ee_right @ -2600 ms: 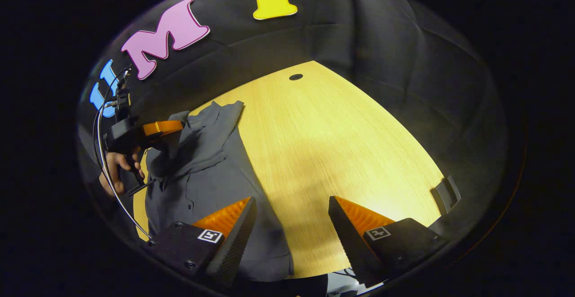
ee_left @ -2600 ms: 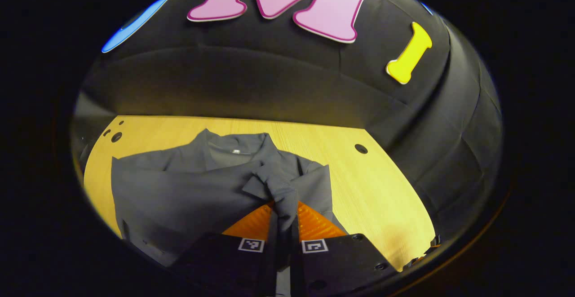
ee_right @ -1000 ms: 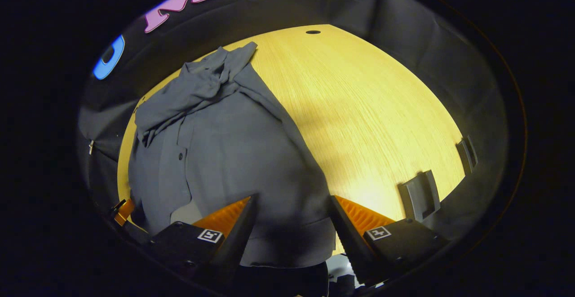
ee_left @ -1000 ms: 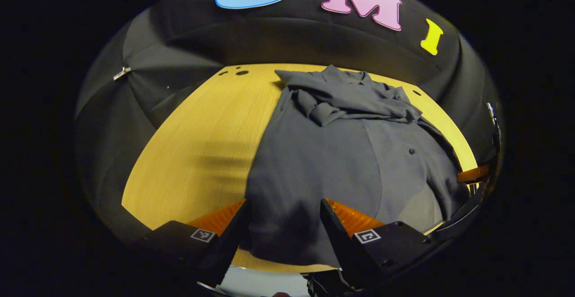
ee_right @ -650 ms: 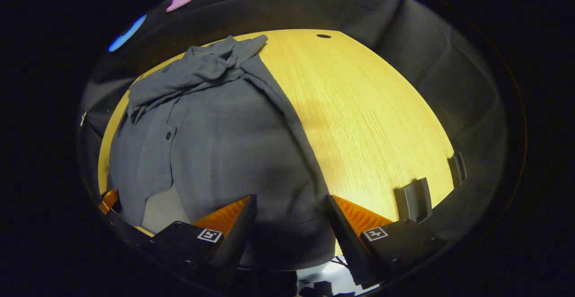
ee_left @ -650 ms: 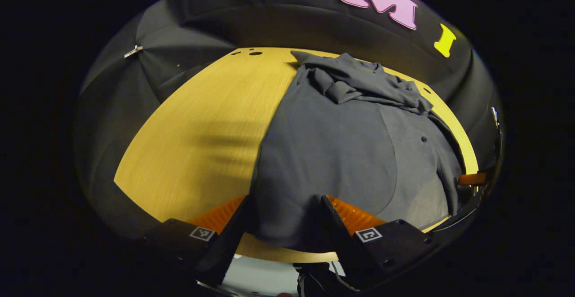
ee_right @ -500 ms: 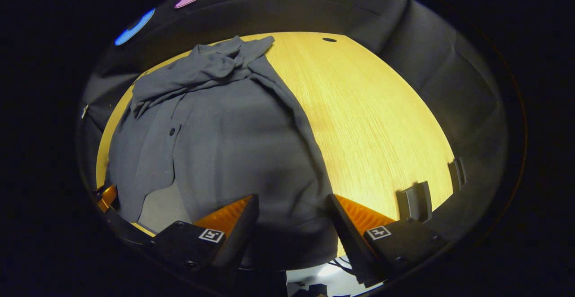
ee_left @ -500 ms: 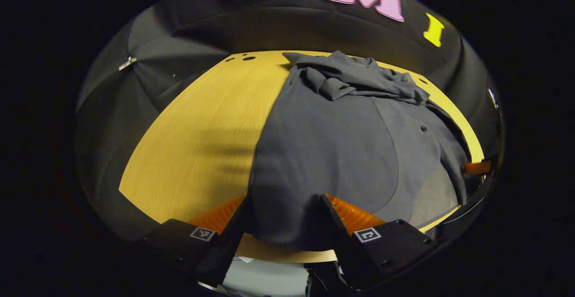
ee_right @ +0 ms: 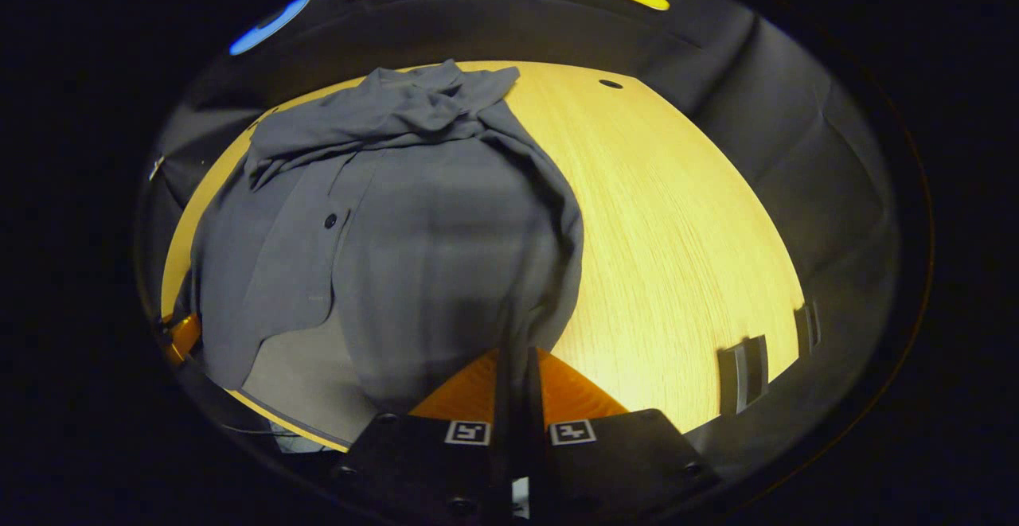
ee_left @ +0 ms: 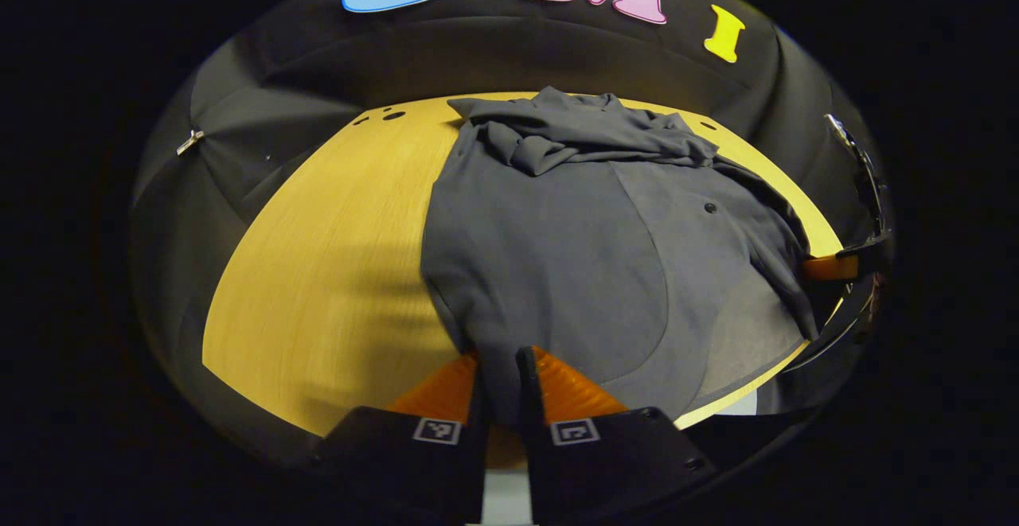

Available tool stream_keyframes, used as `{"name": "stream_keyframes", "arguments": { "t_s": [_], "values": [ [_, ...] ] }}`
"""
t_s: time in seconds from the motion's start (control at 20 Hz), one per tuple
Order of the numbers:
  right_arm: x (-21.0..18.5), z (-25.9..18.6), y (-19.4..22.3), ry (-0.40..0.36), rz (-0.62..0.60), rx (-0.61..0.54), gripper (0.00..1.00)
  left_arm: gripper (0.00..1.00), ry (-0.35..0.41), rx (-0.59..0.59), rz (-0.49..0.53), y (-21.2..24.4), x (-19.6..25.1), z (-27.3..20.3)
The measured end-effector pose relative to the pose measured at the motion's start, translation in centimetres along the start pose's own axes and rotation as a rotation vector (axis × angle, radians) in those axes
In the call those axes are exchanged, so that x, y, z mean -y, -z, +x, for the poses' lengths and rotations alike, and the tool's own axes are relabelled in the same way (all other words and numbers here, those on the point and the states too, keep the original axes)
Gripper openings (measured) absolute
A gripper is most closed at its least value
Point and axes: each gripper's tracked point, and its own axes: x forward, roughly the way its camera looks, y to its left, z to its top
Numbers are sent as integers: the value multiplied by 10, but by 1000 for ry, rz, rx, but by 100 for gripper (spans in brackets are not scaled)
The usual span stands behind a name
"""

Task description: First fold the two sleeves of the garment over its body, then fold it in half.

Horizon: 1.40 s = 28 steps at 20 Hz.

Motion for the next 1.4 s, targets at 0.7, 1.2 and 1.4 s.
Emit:
{"name": "stream_keyframes", "arguments": {
  "t_s": [0.7, 1.2, 1.4],
  "values": [
    [-1, -36, -62, -142, 34, 123, 5, 6, 73, 73, -139, -69, 13, -45],
    [6, -49, -154, -205, 74, 254, 5, 6, 82, 140, -223, -151, 23, -50],
    [10, -47, -181, -205, 63, 300, 5, 6, 87, 182, -246, -188, 25, -50]
  ]
}}
